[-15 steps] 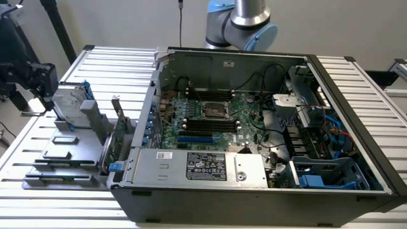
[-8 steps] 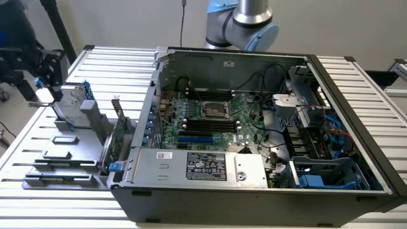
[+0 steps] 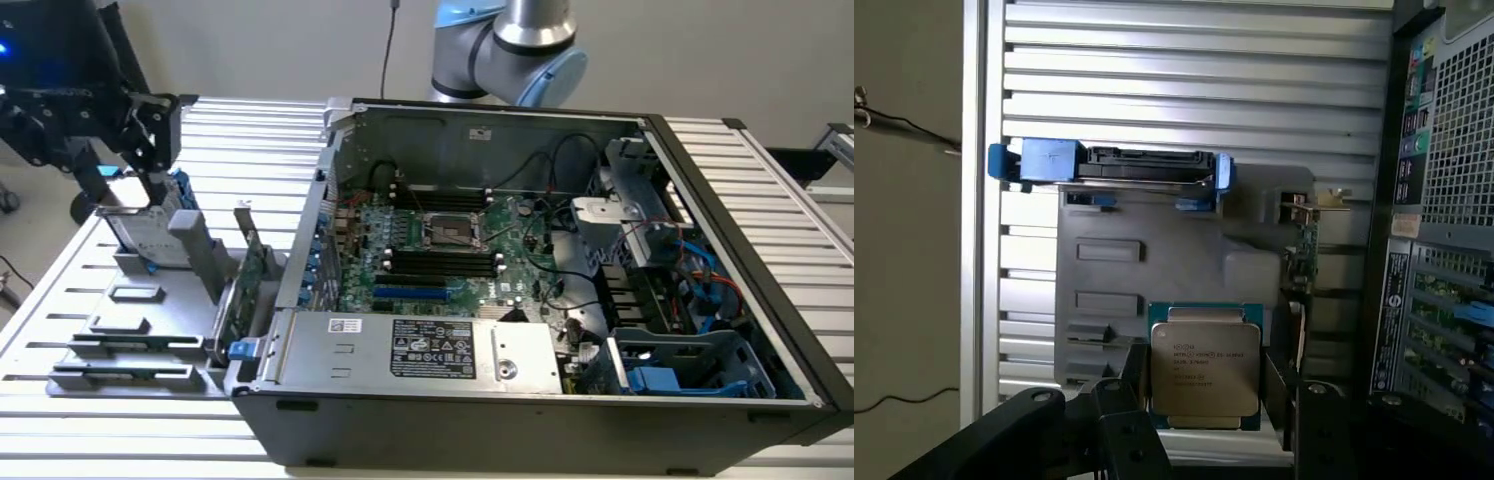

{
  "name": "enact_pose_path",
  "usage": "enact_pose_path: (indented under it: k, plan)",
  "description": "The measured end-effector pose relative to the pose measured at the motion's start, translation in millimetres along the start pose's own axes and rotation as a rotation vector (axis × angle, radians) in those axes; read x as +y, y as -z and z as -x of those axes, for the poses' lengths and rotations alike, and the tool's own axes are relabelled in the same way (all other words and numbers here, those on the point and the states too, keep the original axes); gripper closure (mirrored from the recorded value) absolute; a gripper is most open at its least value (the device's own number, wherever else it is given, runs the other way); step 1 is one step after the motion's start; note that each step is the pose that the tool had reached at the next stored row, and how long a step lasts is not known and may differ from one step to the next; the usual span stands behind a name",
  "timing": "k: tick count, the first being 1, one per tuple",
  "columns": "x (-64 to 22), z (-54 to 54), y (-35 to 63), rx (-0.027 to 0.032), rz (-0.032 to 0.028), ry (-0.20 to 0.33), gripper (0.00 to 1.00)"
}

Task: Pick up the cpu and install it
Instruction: 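Pick up the cpu and move it towards the insertion slot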

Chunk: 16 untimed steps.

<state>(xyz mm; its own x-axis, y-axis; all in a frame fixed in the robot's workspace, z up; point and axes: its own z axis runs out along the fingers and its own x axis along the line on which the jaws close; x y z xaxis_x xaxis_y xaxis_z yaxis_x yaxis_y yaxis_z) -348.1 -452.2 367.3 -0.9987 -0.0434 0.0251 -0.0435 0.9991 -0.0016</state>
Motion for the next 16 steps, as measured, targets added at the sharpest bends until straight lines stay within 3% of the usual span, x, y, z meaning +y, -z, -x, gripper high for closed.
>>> enact_pose_path:
  k: [16]
  plan:
    - [2.6, 69.1, 18.2, 0.0000, 0.0002, 0.000, 0.45]
